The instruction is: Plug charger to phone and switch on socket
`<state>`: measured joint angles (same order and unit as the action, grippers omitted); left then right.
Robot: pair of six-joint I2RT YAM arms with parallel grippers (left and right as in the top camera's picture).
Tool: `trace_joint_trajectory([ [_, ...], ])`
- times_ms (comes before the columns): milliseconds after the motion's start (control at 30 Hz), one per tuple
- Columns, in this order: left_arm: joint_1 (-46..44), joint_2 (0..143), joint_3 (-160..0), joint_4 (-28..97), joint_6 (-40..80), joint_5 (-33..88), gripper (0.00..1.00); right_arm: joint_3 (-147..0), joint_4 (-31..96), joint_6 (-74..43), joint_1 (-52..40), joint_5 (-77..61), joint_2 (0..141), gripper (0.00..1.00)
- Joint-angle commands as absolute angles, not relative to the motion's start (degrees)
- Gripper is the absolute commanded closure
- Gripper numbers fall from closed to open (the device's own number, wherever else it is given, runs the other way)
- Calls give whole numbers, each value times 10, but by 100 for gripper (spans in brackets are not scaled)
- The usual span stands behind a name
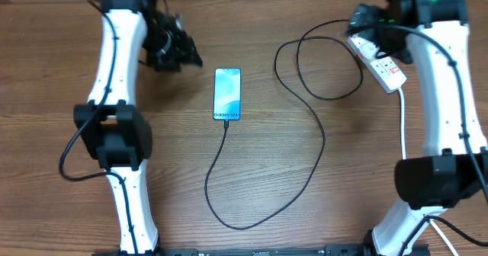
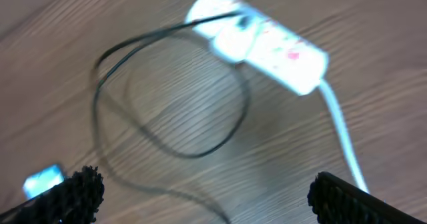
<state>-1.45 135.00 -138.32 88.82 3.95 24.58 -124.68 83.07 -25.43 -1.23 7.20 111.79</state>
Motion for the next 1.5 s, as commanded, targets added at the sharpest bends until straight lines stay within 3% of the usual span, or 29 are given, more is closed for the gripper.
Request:
trace_joint_trajectory([
  [0, -8, 1280, -1493, 917, 24, 255, 0, -1243, 821, -250, 46, 90, 1113, 0],
  [200, -3, 1183, -1550, 921, 29, 237, 0, -1243, 797, -250, 107, 90, 1113, 0],
  [633, -4, 1023, -1517, 968, 177, -9, 0, -1233, 735, -220, 146, 92, 1130, 0],
  [1467, -4, 1020, -1496, 968, 178, -11, 0, -1232, 628, -159, 151, 104, 1339, 0],
])
